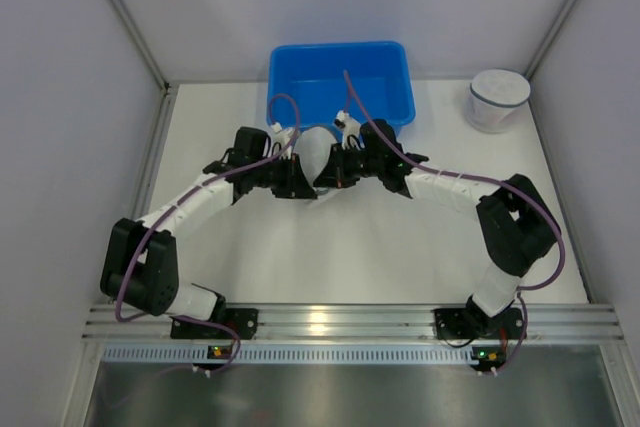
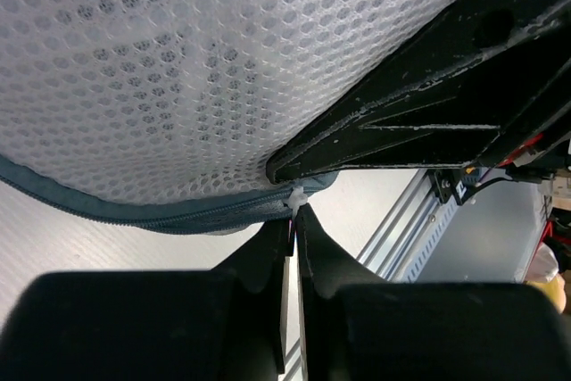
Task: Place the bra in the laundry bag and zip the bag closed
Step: Zip the zipper on the laundry bag.
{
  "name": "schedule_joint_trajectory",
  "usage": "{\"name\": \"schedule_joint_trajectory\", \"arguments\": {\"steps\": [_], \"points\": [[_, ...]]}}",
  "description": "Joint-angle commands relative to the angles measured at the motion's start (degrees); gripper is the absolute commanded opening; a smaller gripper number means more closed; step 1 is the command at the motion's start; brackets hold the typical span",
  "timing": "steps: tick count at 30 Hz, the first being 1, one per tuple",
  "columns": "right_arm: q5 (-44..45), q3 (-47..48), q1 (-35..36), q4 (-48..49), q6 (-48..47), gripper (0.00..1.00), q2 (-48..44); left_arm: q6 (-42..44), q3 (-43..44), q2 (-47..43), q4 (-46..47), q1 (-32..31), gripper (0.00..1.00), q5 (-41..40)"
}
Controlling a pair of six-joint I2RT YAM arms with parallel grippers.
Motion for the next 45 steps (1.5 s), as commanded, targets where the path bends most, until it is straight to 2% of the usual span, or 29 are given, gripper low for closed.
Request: {"name": "schedule_joint_trajectory", "arguments": {"steps": [1,2,6,9,10,12,14,18,23,25,32,35,39,40,41,43,44,45], "points": [[-1.1,2.0,1.1,2.9,-1.8,0.00,-2.5,-0.2,-0.5,-0.6,3.7,0.1,0.06,3.4],[-1.1,2.2,1.0,3.0,-1.9,0.00,-2.4,-0.2,-0.8,-1.2,3.7,0.1,0.00,3.4],[-1.8,2.5,-0.1,3.0,-1.0,0.00,-1.5,-0.7,-4.0,-3.6,3.7,0.2,0.00,3.0],[-2.5,3.5,-1.3,1.4,0.3,0.34,-0.5,-1.0,-6.5,-5.4,3.7,0.2,0.00,1.9],[-2.8,3.9,-1.7,1.0,1.3,0.55,-0.5,-1.0,-7.1,-5.5,3.8,0.2,0.00,1.4],[-4.0,4.1,-3.2,0.0,2.6,0.70,-0.4,-2.0,-7.5,-5.0,4.3,0.1,0.00,1.3],[-5.5,4.8,-4.9,-1.3,3.9,0.73,-0.3,-3.4,-7.6,-4.2,6.1,0.1,0.00,1.3],[-6.8,6.3,-7.9,-7.4,3.6,0.72,-0.4,-6.1,-6.0,-1.8,10.6,-0.1,0.00,1.6],[-12.4,5.5,-10.8,-13.7,4.3,0.59,0.1,-6.0,-2.3,2.1,12.6,-0.8,0.00,1.2],[-13.8,4.5,-10.8,-13.0,5.9,0.55,-0.1,-5.7,-0.7,3.1,12.5,-1.3,0.00,1.2],[-15.6,3.6,-9.1,-9.7,10.3,0.52,1.9,-3.6,1.1,3.9,12.4,-3.9,0.00,0.1],[-16.2,3.6,-8.0,-8.6,12.2,0.46,3.4,-2.7,2.0,3.8,12.5,-5.1,0.00,-0.7],[-16.8,4.4,-6.9,-7.9,13.0,0.46,5.0,-0.2,2.7,3.3,10.6,-5.9,0.00,-1.1],[-17.0,4.5,-6.8,-7.9,13.1,0.44,5.6,0.3,2.8,3.1,10.1,-6.2,0.00,-1.2],[-17.2,4.6,-6.8,-7.8,13.3,0.34,5.9,0.8,2.7,2.9,9.5,-6.3,0.00,-1.3],[-17.2,5.2,-6.9,-8.2,13.0,0.22,5.9,2.5,2.7,2.1,6.8,-6.3,0.00,-2.1],[-17.2,5.2,-7.1,-8.2,13.0,0.12,5.9,3.2,2.5,1.7,5.7,-6.4,0.00,-2.3],[-17.3,5.2,-7.2,-8.3,12.9,0.07,5.8,3.8,2.1,1.3,4.9,-6.3,0.00,-2.6]]}}
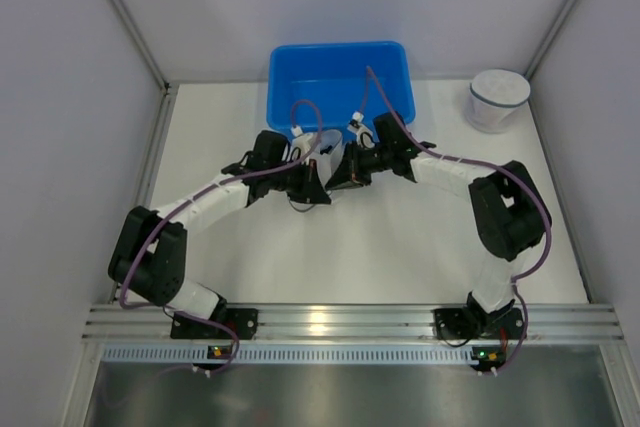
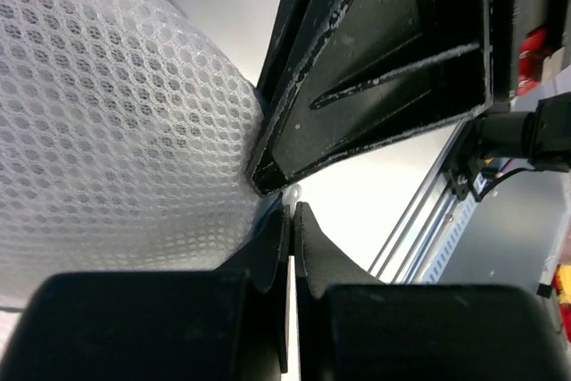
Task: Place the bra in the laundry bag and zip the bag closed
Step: Zip the zipper on the laundry bag.
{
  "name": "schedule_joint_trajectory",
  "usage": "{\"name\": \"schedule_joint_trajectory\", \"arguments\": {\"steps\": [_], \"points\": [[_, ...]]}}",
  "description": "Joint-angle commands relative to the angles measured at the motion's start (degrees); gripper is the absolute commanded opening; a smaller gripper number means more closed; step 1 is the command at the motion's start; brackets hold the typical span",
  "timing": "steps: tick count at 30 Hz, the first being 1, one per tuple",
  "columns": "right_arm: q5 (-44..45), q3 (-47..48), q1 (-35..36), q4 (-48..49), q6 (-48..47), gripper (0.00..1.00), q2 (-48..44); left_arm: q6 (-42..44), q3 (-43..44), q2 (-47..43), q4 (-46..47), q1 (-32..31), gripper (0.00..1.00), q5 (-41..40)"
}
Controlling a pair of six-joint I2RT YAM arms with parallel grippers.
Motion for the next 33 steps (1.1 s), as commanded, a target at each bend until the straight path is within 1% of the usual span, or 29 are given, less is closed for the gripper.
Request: {"name": "schedule_joint_trajectory", "arguments": {"steps": [1,2,4,7,8,12,14,16,17,18,19,20,23,24,26,29,33], "points": [[-1.3,1.6,0.2,1.3,0.1,0.02,-0.1,5.1,1.5,-4.0,-3.4,-0.1,0.00,-1.5],[-1.5,1.4,0.0,1.4,0.1,0.00,-0.1,5.6,0.2,-4.7,-4.2,0.0,0.00,-2.0],[-1.9,1.0,-1.3,1.8,-0.1,0.00,-0.4,7.1,-1.3,-6.9,-5.7,0.7,0.00,-2.7],[-2.9,0.5,-3.4,1.8,-1.1,0.00,-0.3,9.0,-4.7,-9.8,-8.1,3.9,0.00,-2.8],[-3.2,0.6,-3.9,1.7,-1.7,0.00,-0.2,9.7,-5.2,-10.3,-9.6,5.9,0.00,-3.0],[-3.9,1.1,-5.7,1.3,-3.6,0.00,0.6,15.9,-5.6,-12.4,-13.3,8.0,0.00,-3.3],[-3.9,2.2,-6.0,0.8,-4.5,0.00,1.8,17.0,-5.6,-12.9,-13.9,8.0,0.00,-2.8],[-4.2,3.2,-5.8,0.8,-4.6,0.00,3.1,16.8,-5.1,-12.9,-13.9,8.1,0.00,-0.7],[-4.2,4.5,-5.8,0.2,-4.9,0.07,3.5,16.2,-4.8,-12.8,-13.9,7.9,0.00,-0.2],[-3.9,5.3,-5.7,-0.5,-5.0,0.16,3.9,15.1,-4.5,-12.2,-13.6,7.8,0.00,0.1],[-3.8,6.0,-5.6,-0.9,-5.0,0.26,4.4,14.6,-4.2,-11.9,-13.3,7.4,0.00,0.1],[-3.6,7.4,-5.8,-2.0,-5.6,0.39,4.3,14.1,-3.7,-11.4,-13.0,6.5,0.00,0.0],[-2.9,8.4,-6.0,-7.0,-8.2,0.53,3.1,10.5,-3.3,-10.2,-9.2,4.5,0.00,-0.8],[-3.1,8.3,-6.1,-9.6,-8.8,0.55,2.6,8.6,-3.2,-9.9,-8.1,3.9,0.00,-1.1],[-3.4,6.9,-6.3,-11.2,-10.1,0.59,0.6,6.9,-2.8,-8.8,-5.2,1.7,0.00,-2.7],[-5.0,3.6,-6.4,-12.1,-9.4,0.59,-2.0,4.0,-1.6,-6.2,-2.2,-0.8,0.00,-4.6],[-5.3,0.9,-5.6,-11.6,-7.9,0.60,-4.2,1.5,1.3,-2.4,-0.1,-2.1,0.00,-5.6]]}}
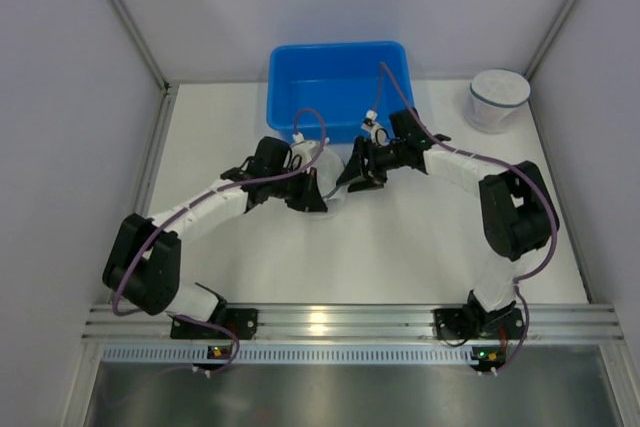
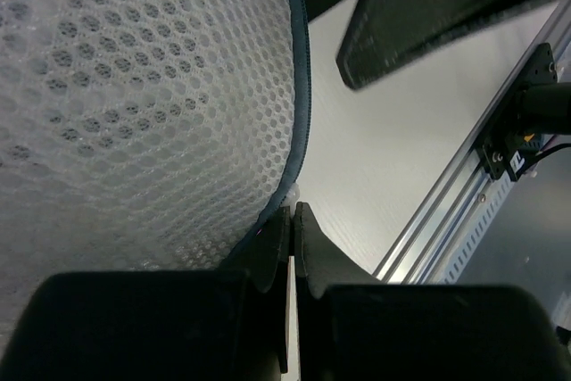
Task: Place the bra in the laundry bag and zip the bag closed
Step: Zip the zipper on the laundry bag.
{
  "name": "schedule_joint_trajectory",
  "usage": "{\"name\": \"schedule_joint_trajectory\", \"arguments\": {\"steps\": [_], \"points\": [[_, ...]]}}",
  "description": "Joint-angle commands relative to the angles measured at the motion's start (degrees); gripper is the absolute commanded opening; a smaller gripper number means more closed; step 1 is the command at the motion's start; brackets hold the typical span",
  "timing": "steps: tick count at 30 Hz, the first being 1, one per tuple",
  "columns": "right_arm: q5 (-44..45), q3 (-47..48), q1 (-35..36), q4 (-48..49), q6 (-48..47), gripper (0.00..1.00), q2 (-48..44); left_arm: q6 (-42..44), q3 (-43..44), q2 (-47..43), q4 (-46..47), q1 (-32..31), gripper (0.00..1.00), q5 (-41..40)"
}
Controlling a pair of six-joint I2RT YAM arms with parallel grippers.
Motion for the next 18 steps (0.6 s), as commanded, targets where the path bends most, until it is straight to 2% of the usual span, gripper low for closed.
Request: {"name": "schedule_joint_trajectory", "arguments": {"steps": [1,3,7,9,10,13,18], "points": [[-1.1,-1.7,0.5,0.1,0.5,0.60,-4.4,-3.8,4.0,2.5,6.5,-0.6,0.00,-1.0],[-0.7,-2.5,2.1,0.7,1.0,0.58,-4.2,-4.4,4.6,3.5,7.7,-1.1,0.00,-0.4],[-0.1,-0.7,3.1,1.5,1.8,0.45,-1.0,-3.6,4.5,2.8,8.2,-2.4,0.00,0.8],[0.1,0.6,3.0,1.1,1.7,0.31,0.9,-2.3,3.8,1.3,7.7,-2.5,0.00,1.1],[0.3,1.8,2.9,1.3,1.8,0.13,1.3,-1.7,3.1,0.6,7.1,-2.4,0.00,0.9],[0.2,3.5,2.5,1.1,1.7,0.00,2.8,1.2,2.0,-1.6,3.3,-2.2,0.00,0.1],[0.2,5.1,-0.4,-0.6,-0.9,0.00,3.8,4.8,-2.8,-6.6,-0.9,1.1,0.00,-0.2]]}}
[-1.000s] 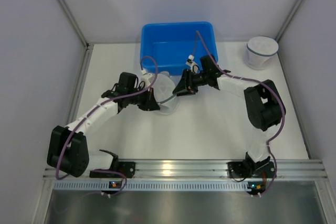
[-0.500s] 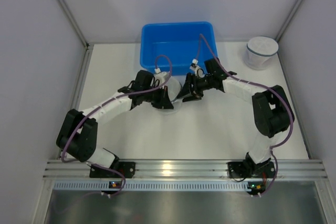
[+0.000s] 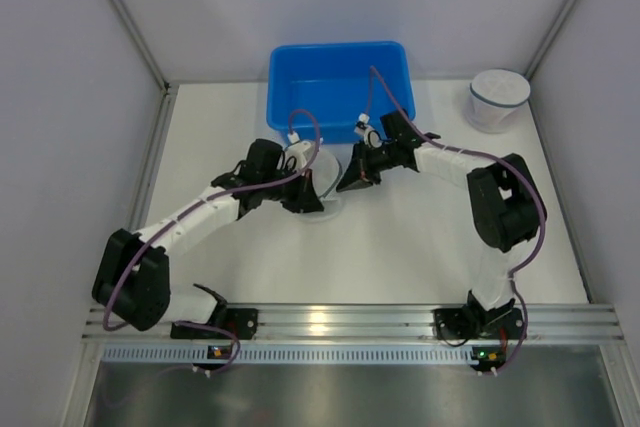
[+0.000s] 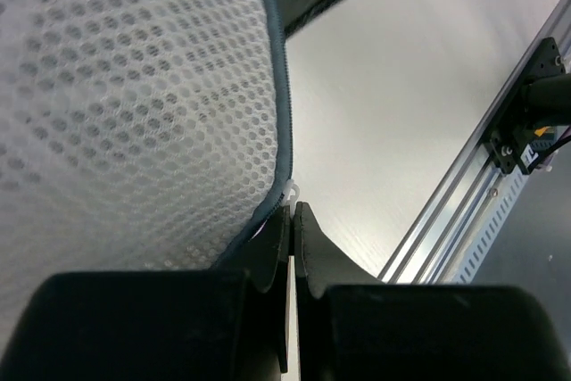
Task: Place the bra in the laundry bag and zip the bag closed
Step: Zip the zipper on the laundry bag.
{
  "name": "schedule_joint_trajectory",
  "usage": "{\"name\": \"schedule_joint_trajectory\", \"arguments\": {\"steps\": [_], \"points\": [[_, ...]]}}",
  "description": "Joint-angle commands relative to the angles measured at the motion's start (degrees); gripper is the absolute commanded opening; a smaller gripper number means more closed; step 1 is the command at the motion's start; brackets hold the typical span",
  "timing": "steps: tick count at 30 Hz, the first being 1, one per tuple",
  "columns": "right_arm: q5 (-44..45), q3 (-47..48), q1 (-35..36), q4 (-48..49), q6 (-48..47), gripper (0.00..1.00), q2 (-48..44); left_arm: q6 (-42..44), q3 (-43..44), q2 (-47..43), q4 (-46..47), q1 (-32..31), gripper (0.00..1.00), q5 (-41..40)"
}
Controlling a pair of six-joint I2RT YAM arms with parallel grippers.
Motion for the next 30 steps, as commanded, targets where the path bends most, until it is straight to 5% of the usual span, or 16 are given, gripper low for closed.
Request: {"name": "schedule_joint_trajectory", "arguments": {"steps": [1,5,6,7,8,13,25,27,30], "points": [[0.5,3.8,-2.7,-0.2,-2.4,0.00,0.3,4.6,-2.5,-5.4,-4.3,2.8,0.00,0.7],[-1.3,4.5,-4.1,0.2,-2.6,0.06,0.7,4.1,-4.3,-7.8,-4.9,3.3,0.00,0.7],[-1.7,4.3,-3.9,0.8,-1.8,0.15,-0.1,3.6,-4.0,-7.4,-4.9,3.3,0.00,1.0],[-2.0,3.1,-3.7,1.9,-1.3,0.38,-0.8,2.8,-3.6,-6.4,-4.9,3.3,0.00,1.0],[-2.4,2.2,-2.9,2.7,-0.7,0.46,-1.7,2.4,-3.0,-5.4,-4.4,3.3,0.00,1.3],[-3.5,-2.9,-0.3,4.8,2.8,0.65,-6.0,1.9,1.5,-0.7,-2.0,2.8,0.00,2.8],[-0.4,-0.2,1.7,5.0,4.1,0.63,-3.9,-0.1,5.3,5.2,1.6,-1.7,0.00,3.8],[0.0,0.4,1.7,5.8,4.8,0.56,-2.9,-0.3,5.2,5.2,2.0,-2.5,0.00,4.0],[0.7,2.2,1.7,4.5,4.0,0.29,-1.2,-0.1,4.8,4.6,1.9,-2.9,0.00,4.5]]}}
